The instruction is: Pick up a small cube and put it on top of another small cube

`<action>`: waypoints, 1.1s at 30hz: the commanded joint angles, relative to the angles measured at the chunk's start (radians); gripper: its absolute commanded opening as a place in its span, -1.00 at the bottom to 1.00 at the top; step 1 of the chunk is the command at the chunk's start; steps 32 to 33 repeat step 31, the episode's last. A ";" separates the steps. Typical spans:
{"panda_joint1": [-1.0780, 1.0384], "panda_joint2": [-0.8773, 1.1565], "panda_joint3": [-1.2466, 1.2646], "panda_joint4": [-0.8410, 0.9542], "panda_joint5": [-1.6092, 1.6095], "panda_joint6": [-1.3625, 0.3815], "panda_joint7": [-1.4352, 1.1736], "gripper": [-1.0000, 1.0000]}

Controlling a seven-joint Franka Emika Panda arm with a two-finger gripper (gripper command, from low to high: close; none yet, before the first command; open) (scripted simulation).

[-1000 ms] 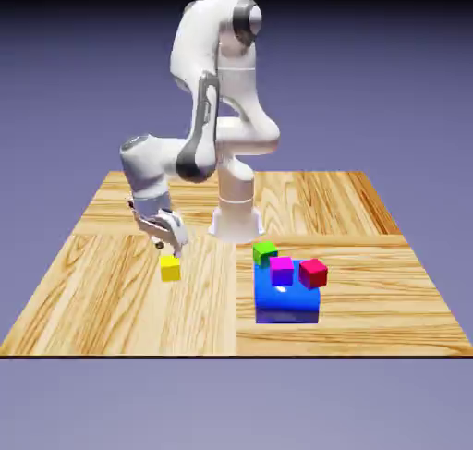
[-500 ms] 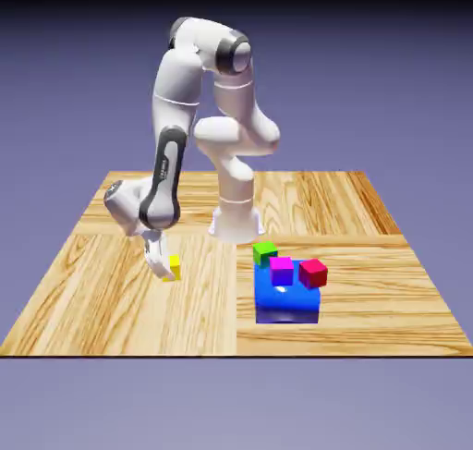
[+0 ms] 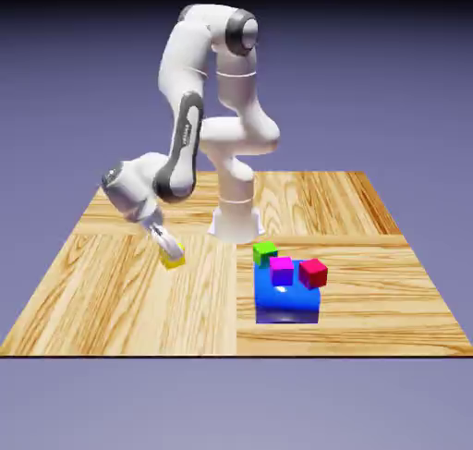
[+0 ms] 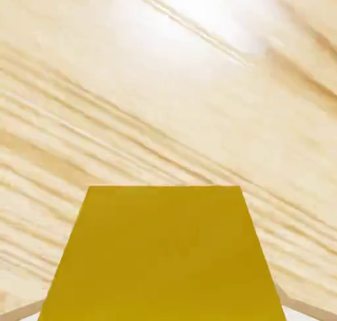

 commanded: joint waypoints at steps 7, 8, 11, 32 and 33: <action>0.102 -0.044 0.253 0.103 -0.226 -0.120 -0.218 -1.00; 0.119 -0.050 0.290 0.117 -0.257 -0.137 -0.249 -1.00; 0.170 -0.069 0.398 0.161 -0.353 -0.188 -0.344 -1.00; 0.274 -0.107 0.621 0.252 -0.548 -0.294 -0.537 1.00; 0.274 -0.107 0.621 0.252 -0.548 -0.294 -0.537 1.00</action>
